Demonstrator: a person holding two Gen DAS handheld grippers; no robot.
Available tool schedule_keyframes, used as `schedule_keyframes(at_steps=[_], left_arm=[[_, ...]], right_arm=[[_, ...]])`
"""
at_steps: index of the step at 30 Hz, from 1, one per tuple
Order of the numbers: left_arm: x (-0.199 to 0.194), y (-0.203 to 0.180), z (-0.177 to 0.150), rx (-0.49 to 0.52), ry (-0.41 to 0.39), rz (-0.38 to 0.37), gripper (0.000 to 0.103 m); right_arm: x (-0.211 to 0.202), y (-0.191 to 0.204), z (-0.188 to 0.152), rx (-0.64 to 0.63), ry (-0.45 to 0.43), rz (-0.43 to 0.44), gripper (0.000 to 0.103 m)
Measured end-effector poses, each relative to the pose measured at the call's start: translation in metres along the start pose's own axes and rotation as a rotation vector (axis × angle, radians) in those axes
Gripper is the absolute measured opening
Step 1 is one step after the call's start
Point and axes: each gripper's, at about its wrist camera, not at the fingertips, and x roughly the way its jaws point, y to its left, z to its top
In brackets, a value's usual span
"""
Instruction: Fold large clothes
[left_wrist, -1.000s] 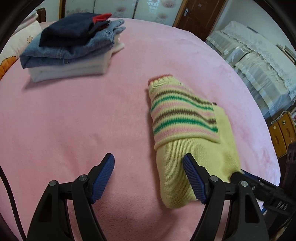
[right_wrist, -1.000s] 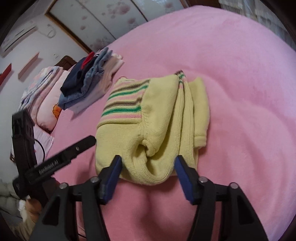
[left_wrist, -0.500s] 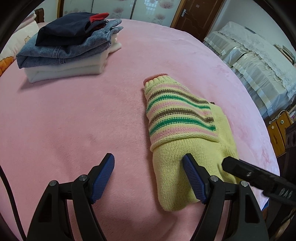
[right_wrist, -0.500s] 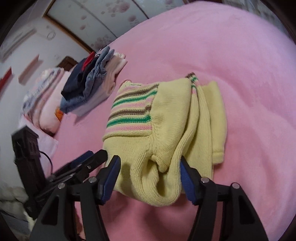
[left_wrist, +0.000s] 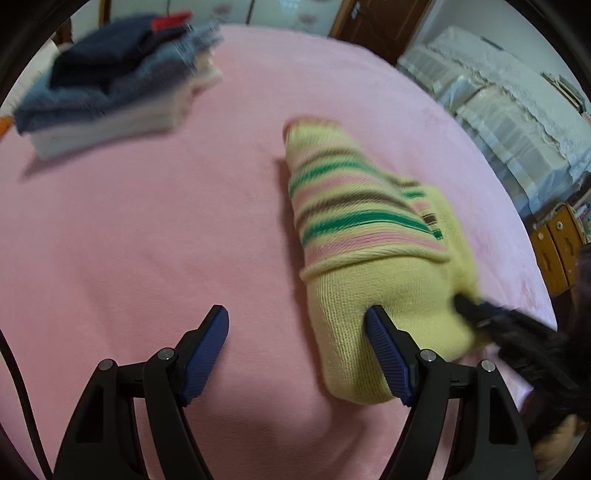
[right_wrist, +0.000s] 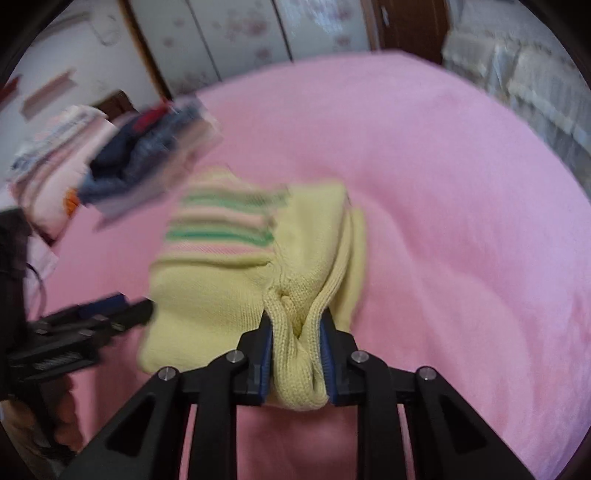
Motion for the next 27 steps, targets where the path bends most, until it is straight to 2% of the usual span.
schedule_keyframes(at_steps=[1,2,4,7,9,11,12,13,14,15,17,20,22,24,27], left_arm=[[0.003,-0.001,-0.002,0.004,0.007,0.002,0.077],[0.003,-0.003,-0.003,0.01,0.004,0.012,0.077],[-0.002,-0.005,-0.002,0.032,-0.014,0.036,0.077],[-0.015,-0.006,0.005,0.036,-0.041,0.047,0.077],[-0.026,-0.007,0.013,0.025,-0.085,0.037,0.077],[-0.035,-0.009,0.027,0.018,-0.131,-0.005,0.075],[-0.036,-0.012,0.032,0.019,-0.144,-0.017,0.069],[-0.036,-0.016,0.04,0.025,-0.157,-0.033,0.062],[-0.034,-0.019,0.046,0.03,-0.159,-0.044,0.043],[-0.031,-0.022,0.053,0.035,-0.156,-0.057,0.028],[-0.016,-0.03,0.066,0.034,-0.139,-0.072,0.018],[0.006,-0.036,0.075,0.039,-0.111,-0.07,0.018],[0.019,-0.039,0.075,0.055,-0.111,-0.04,0.018],[0.026,-0.038,0.075,0.049,-0.101,-0.063,0.018],[0.032,-0.036,0.076,0.029,-0.096,-0.085,0.018]], right_arm=[[0.011,-0.006,-0.007,0.009,0.041,0.005,0.03],[0.012,-0.009,-0.01,0.021,0.045,0.004,0.034],[0.005,-0.015,-0.01,0.06,0.042,0.004,0.051],[-0.016,-0.021,-0.002,0.097,-0.013,0.008,0.054],[-0.031,-0.017,0.006,0.077,-0.073,-0.002,0.054],[-0.04,-0.004,0.017,0.015,-0.131,-0.044,0.054],[-0.04,0.006,0.025,-0.027,-0.151,-0.059,0.053],[-0.038,0.013,0.032,-0.052,-0.166,-0.059,0.045],[-0.039,0.012,0.035,-0.064,-0.173,-0.056,0.04],[-0.033,0.019,0.044,-0.084,-0.175,-0.044,0.03],[-0.02,0.028,0.056,-0.095,-0.169,-0.029,0.024],[0.004,0.025,0.066,-0.079,-0.133,-0.009,0.021],[0.025,0.024,0.07,-0.076,-0.109,-0.054,0.021],[0.036,0.012,0.069,-0.066,-0.103,-0.105,0.02],[0.04,-0.011,0.065,-0.008,-0.1,-0.081,0.018]])
